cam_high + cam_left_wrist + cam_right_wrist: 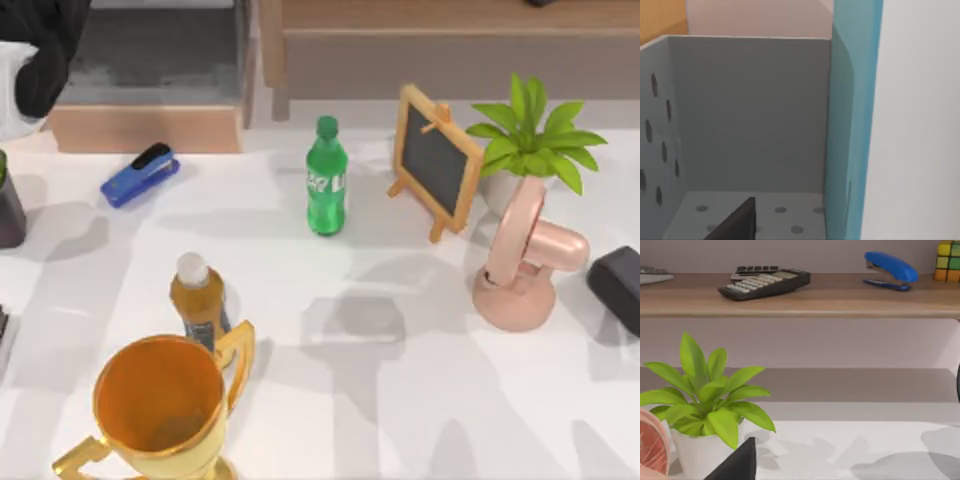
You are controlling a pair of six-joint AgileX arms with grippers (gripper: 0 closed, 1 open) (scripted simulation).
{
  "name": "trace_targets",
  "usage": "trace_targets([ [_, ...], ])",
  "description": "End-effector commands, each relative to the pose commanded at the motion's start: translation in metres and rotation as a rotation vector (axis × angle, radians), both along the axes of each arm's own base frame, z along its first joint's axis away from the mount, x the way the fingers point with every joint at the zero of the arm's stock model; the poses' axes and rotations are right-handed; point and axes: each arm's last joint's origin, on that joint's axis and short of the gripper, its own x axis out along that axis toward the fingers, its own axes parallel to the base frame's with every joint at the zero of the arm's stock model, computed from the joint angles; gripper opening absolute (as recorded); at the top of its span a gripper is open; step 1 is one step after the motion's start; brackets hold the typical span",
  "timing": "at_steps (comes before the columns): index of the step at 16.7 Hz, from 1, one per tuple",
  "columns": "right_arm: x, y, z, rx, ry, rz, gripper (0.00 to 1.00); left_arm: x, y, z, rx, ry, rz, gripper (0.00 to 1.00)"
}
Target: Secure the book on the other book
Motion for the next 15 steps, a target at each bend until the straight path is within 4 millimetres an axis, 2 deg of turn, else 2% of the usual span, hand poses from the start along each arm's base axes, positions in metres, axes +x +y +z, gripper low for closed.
trace_targets([
  [4,0.0,0.0,0.0,0.0,0.0,0.0,1.0,0.0,0.002,-0.001,0.001,0.003,0.004,1.0],
  [11,0.0,0.0,0.0,0.0,0.0,0.0,1.0,0.028,0.0,0.0,0.0,0.0,0.0,1.0],
  [15,0.0,0.0,0.0,0.0,0.0,0.0,1.0,0.03,-0.001,0.0,0.0,0.0,0.0,1.0],
])
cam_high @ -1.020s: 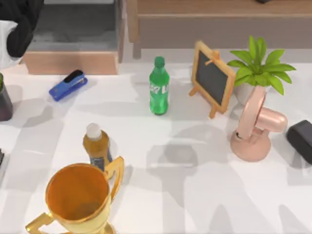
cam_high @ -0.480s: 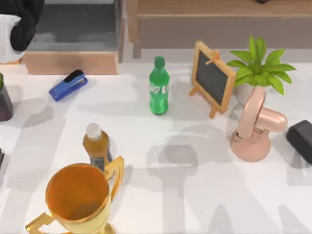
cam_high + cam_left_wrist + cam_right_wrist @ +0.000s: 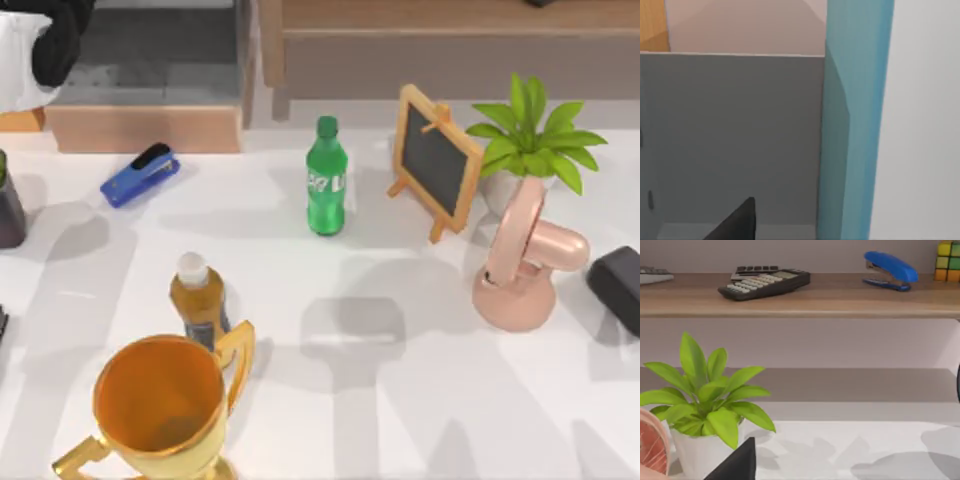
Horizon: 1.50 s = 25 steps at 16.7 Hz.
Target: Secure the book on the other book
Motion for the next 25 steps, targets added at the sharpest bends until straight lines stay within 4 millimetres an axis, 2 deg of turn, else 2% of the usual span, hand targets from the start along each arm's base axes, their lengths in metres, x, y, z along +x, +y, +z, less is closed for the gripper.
trace_targets([
  [13,0.0,0.0,0.0,0.0,0.0,0.0,1.0,0.0,0.0,0.0,0.0,0.0,0.0,0.02],
  [25,0.0,0.0,0.0,0.0,0.0,0.0,1.0,-0.0055,-0.0006,0.0058,0.001,-0.002,-0.001,0.0],
])
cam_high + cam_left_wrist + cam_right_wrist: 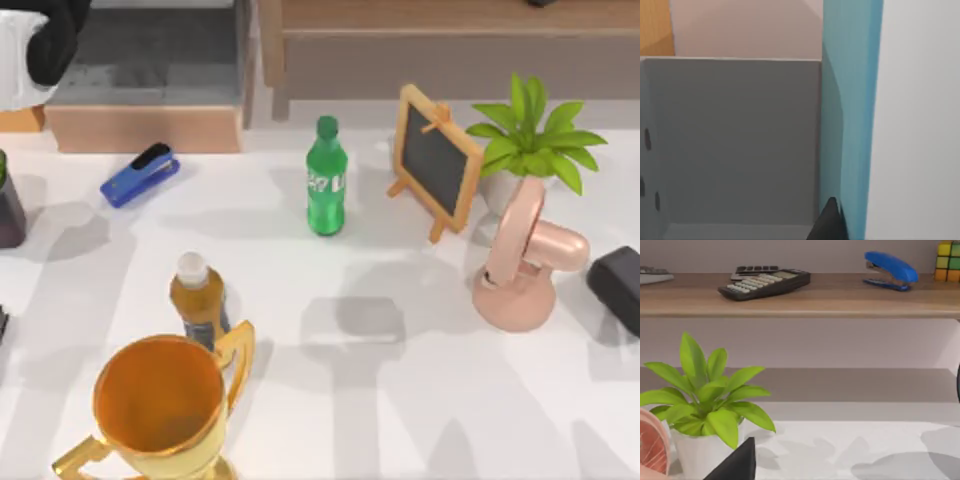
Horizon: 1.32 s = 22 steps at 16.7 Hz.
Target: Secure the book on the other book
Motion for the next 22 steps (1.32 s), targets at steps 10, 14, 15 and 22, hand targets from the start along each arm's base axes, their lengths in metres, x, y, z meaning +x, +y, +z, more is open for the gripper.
trace_targets([
  [10,0.0,0.0,0.0,0.0,0.0,0.0,1.0,-0.015,0.008,0.018,0.058,-0.029,-0.039,0.0],
  [14,0.0,0.0,0.0,0.0,0.0,0.0,1.0,-0.057,0.044,0.065,0.286,-0.15,-0.12,0.0],
  [15,0.0,0.0,0.0,0.0,0.0,0.0,1.0,-0.072,0.056,0.076,0.374,-0.187,-0.134,0.0],
  [22,0.0,0.0,0.0,0.0,0.0,0.0,1.0,-0.184,0.144,0.075,1.203,-0.249,-0.141,0.0],
])
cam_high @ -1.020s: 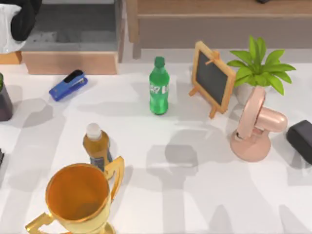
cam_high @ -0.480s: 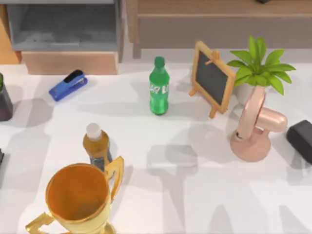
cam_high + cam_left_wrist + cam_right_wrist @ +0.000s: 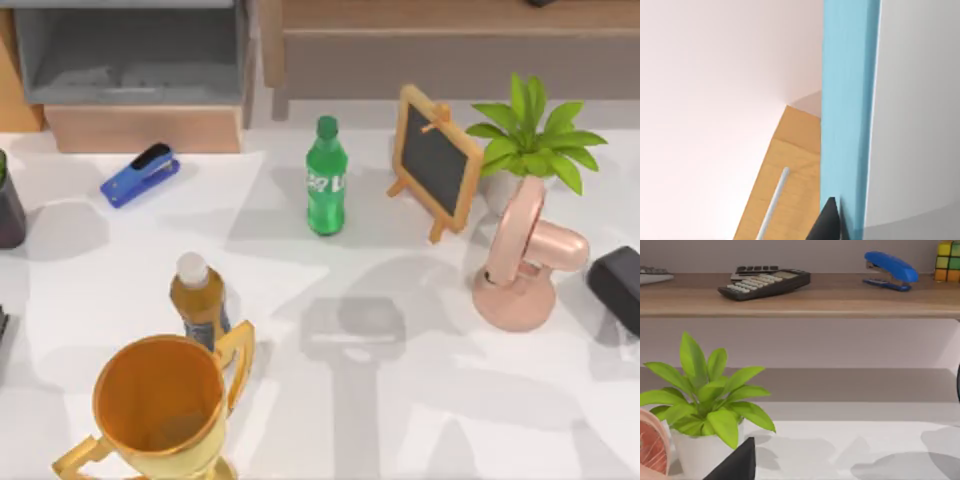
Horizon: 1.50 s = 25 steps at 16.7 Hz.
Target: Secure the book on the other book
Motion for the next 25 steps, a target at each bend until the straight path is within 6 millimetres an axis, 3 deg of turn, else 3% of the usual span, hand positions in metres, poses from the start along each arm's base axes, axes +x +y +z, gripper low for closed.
trace_targets([
  [4,0.0,0.0,0.0,0.0,0.0,0.0,1.0,-0.054,0.042,-0.061,0.352,0.119,0.084,0.0],
  [7,0.0,0.0,0.0,0.0,0.0,0.0,1.0,-0.093,0.062,-0.116,0.471,0.269,0.119,0.0],
  [10,0.0,0.0,0.0,0.0,0.0,0.0,1.0,-0.129,0.068,-0.166,0.49,0.417,0.129,0.0],
  [13,0.0,0.0,0.0,0.0,0.0,0.0,1.0,-0.155,0.064,-0.2,0.46,0.522,0.125,0.0],
  [15,0.0,0.0,0.0,0.0,0.0,0.0,1.0,-0.163,0.061,-0.21,0.441,0.557,0.122,0.0],
  [25,0.0,0.0,0.0,0.0,0.0,0.0,1.0,-0.159,0.061,-0.213,0.439,0.56,0.122,0.0],
])
